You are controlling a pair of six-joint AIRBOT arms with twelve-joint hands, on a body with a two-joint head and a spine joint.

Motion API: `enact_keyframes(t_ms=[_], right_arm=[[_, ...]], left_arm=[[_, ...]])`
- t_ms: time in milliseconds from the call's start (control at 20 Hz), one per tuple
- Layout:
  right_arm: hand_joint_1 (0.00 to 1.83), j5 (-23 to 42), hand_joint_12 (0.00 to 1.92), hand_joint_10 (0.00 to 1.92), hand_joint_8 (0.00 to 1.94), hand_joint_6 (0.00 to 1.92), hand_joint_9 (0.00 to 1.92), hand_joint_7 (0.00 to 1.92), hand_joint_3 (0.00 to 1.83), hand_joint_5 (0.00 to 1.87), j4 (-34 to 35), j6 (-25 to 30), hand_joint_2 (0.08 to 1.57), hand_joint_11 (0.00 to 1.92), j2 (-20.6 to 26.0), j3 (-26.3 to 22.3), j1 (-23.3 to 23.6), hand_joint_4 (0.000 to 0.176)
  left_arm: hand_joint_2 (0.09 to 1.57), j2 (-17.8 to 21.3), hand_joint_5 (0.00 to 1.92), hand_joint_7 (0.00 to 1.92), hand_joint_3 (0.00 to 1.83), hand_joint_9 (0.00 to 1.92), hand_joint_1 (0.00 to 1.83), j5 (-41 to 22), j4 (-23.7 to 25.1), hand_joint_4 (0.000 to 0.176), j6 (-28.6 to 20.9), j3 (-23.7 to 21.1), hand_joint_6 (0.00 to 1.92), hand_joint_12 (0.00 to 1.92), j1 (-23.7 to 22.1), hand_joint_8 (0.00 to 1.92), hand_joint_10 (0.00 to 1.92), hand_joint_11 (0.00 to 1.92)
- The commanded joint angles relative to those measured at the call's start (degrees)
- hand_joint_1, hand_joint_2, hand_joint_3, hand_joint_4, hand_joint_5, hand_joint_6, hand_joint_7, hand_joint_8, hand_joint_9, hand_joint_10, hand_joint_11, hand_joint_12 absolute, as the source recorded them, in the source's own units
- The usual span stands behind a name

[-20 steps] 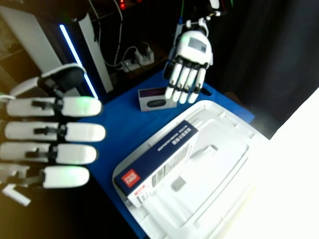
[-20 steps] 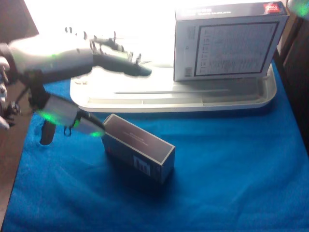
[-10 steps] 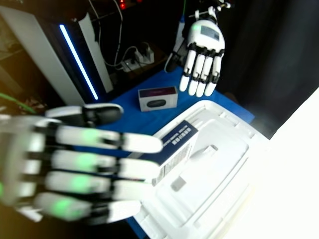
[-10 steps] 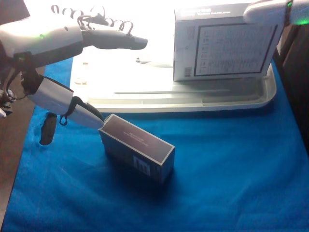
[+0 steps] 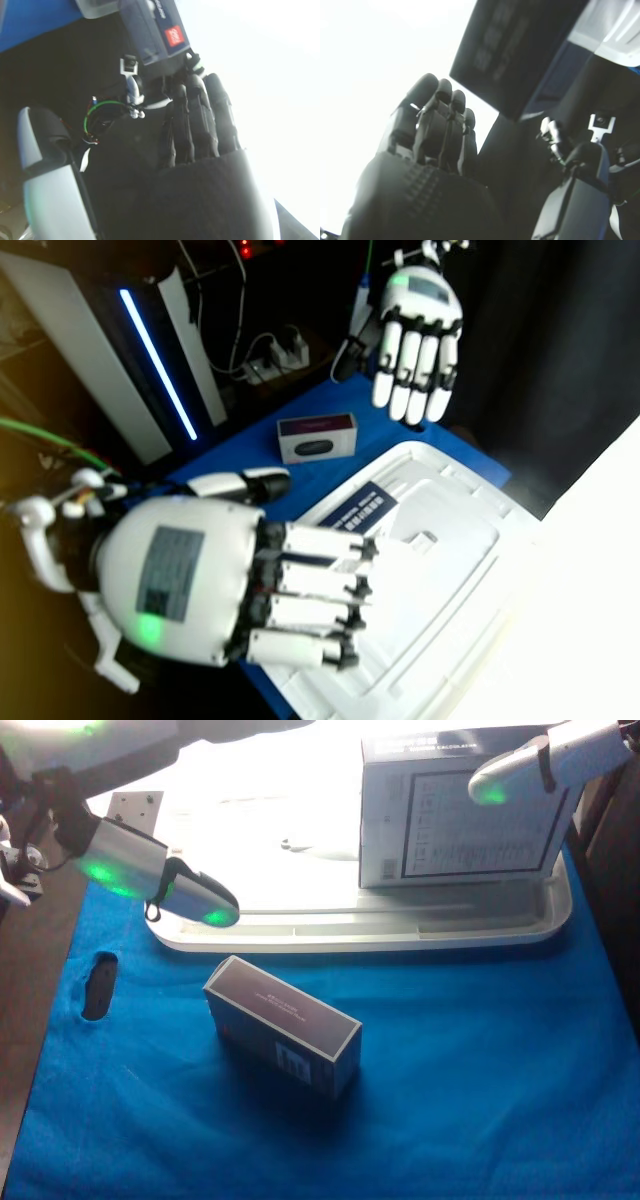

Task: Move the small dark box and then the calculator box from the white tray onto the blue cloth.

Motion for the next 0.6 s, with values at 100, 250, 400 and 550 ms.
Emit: enact_keyframes(t_ms=[100,250,400,550], right_arm=[[0.76,3.68,1.11,0.02,0.01,0.01,0.49,0.48,0.00,0.38,0.79,0.58,0.62,0.17,-0.69,0.29,0.75,0.000],[0.75,2.25,1.01,0.01,0.00,0.00,0.64,0.61,0.00,0.45,0.21,0.58,0.64,0.32,-1.37,0.76,0.75,0.000],[0.81,1.03,1.03,0.02,0.01,0.01,0.75,0.74,0.00,0.63,0.00,0.58,0.69,0.39,-2.02,1.20,0.74,0.000],[0.97,-0.03,0.96,0.03,0.01,0.01,0.96,0.96,0.00,0.85,0.00,0.59,0.77,0.58,-2.52,1.73,0.74,0.000]], left_arm=[[0.80,0.68,0.08,0.25,0.01,0.26,0.81,-6.21,-4.57,0.022,1.07,0.30,0.00,0.70,-1.38,0.00,0.00,0.00],[0.80,1.00,0.05,0.23,0.00,0.22,0.85,-6.79,-6.37,0.038,2.39,0.52,0.00,0.54,-1.91,0.00,0.00,0.00],[0.88,1.06,0.04,0.17,0.02,0.15,0.88,-6.64,-8.10,0.043,3.61,1.06,0.00,0.39,-2.46,0.00,0.00,0.00],[0.88,0.83,0.00,0.12,0.00,0.10,0.84,-5.39,-9.89,0.032,4.69,2.11,0.00,0.28,-2.52,0.00,0.00,0.00]])
